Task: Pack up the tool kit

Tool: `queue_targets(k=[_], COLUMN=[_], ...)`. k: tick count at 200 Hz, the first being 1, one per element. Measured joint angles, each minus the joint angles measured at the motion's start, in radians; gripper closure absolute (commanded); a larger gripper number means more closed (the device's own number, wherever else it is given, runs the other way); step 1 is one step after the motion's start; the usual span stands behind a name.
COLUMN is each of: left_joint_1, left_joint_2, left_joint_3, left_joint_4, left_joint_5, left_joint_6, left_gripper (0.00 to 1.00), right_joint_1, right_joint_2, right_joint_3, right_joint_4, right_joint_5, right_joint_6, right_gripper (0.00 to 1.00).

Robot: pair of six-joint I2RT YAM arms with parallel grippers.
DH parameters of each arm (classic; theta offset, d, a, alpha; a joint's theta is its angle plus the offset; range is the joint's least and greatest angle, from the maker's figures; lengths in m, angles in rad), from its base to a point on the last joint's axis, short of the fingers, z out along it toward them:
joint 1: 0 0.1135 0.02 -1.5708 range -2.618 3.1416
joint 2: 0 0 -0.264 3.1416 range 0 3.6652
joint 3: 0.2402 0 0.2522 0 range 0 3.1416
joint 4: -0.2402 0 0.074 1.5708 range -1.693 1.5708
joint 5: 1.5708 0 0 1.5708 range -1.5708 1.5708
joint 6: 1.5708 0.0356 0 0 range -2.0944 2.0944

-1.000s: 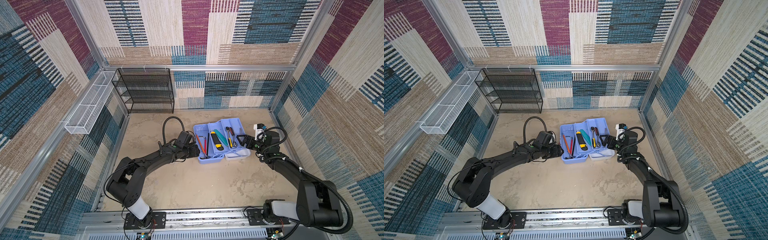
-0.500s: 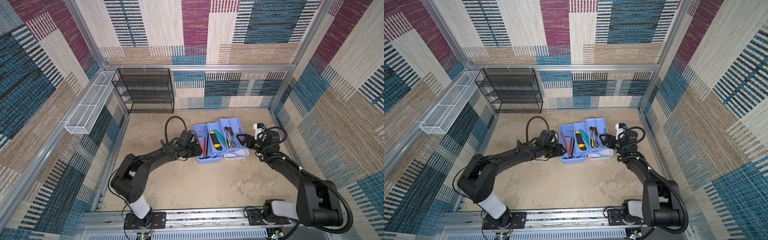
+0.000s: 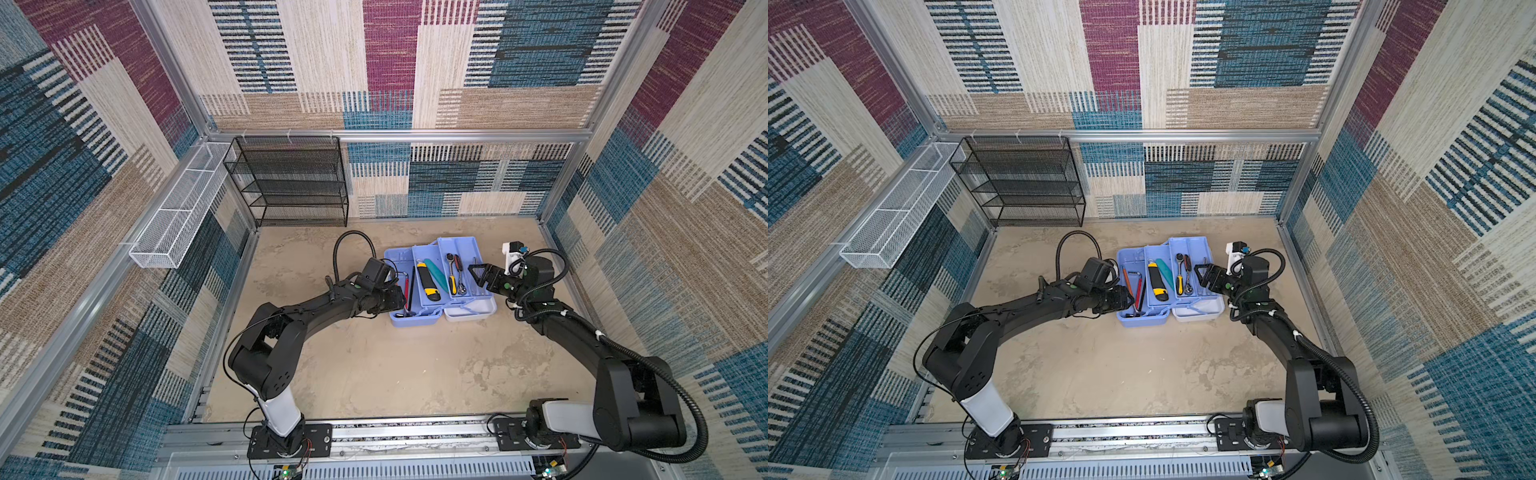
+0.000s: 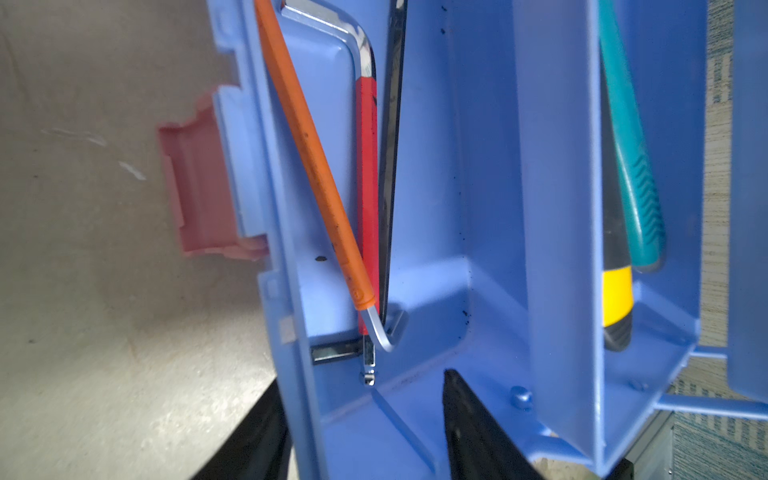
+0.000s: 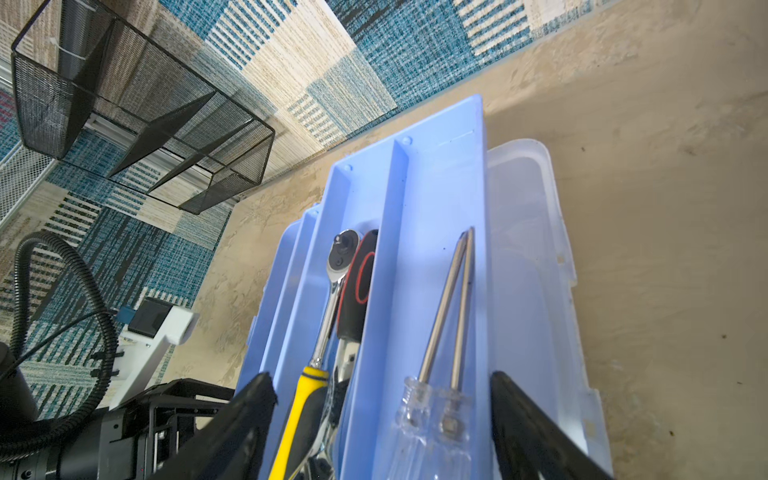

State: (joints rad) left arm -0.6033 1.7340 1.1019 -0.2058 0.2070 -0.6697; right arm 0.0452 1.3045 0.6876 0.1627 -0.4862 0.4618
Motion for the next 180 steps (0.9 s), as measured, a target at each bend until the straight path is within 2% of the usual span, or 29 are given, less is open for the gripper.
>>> queue_targets(k=[37, 131, 180], left_joint_1=[-0.002, -0.008, -0.02], left_joint_2=[-0.003, 0.013, 0.039], left_joint_3=[-0.005, 0.015, 0.041], left_joint_4=[0.001, -0.012, -0.029], left_joint_5=[-0.002, -0.014, -0.02], left_joint_6=[0.0, -0.008, -0.01], left_gripper=[0.42, 0.42, 0.43], right_joint_1=[0.002, 0.002, 0.063], right_joint_2=[-0.032, 0.002, 0.006], right_joint_3=[0.007, 0.011, 0.048], right_joint_4=[-0.055, -0.03, -0.007], right_joint_5=[0.011, 0.007, -0.011], right_joint_6=[-0.019, 0.002, 0.029], right_gripper=[0.16, 0.2, 0.21])
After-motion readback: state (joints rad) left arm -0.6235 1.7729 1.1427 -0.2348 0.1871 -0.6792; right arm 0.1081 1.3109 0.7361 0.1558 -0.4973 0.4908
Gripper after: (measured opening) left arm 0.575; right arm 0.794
